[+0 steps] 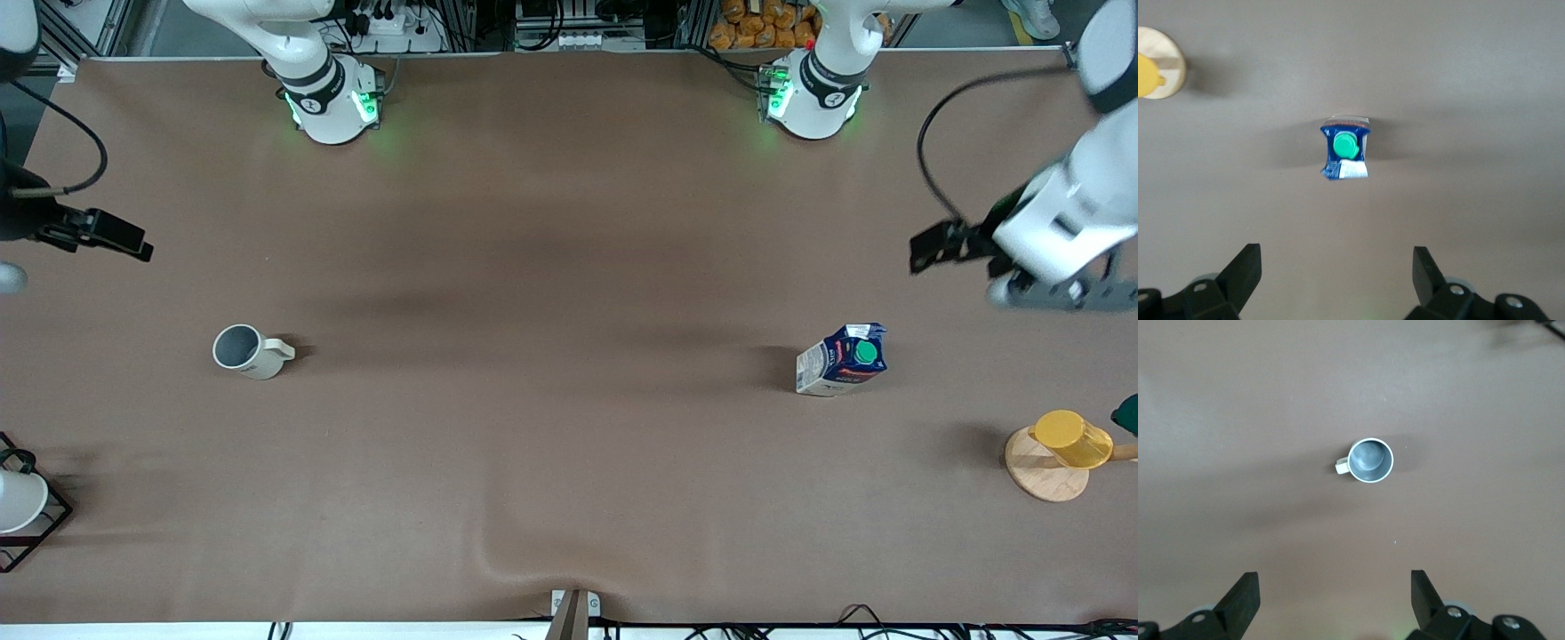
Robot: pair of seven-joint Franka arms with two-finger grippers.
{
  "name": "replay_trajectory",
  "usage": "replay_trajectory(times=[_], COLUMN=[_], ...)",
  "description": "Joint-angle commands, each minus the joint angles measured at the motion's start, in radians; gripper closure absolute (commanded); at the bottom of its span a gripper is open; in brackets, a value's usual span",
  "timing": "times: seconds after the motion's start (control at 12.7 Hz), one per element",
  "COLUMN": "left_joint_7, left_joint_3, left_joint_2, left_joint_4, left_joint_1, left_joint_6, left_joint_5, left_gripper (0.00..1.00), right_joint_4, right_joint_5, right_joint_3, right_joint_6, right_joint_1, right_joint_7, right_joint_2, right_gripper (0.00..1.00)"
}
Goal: Place milk next to cup
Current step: 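Reach the left gripper to the milk carton while the right gripper reaches the mug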
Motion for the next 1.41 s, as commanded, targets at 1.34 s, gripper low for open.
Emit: replay_trajectory(times=[1.34], left_joint_7=[-0.051], left_joint_3=[-0.003], left_joint_2=[0.342], left_joint_4=[-0.068], left_joint_1=[-0.022], left_joint_6=[0.154], left_joint_5=[0.091], left_gripper=[0.00], right_joint_4=[-0.455], right_joint_5=[0.021], right_joint_3=[0.012], right_joint_6=[0.737], right_joint_1=[-0.134], right_joint_7=[-0.169], right_joint_2=[0.283], right_gripper=[0.11])
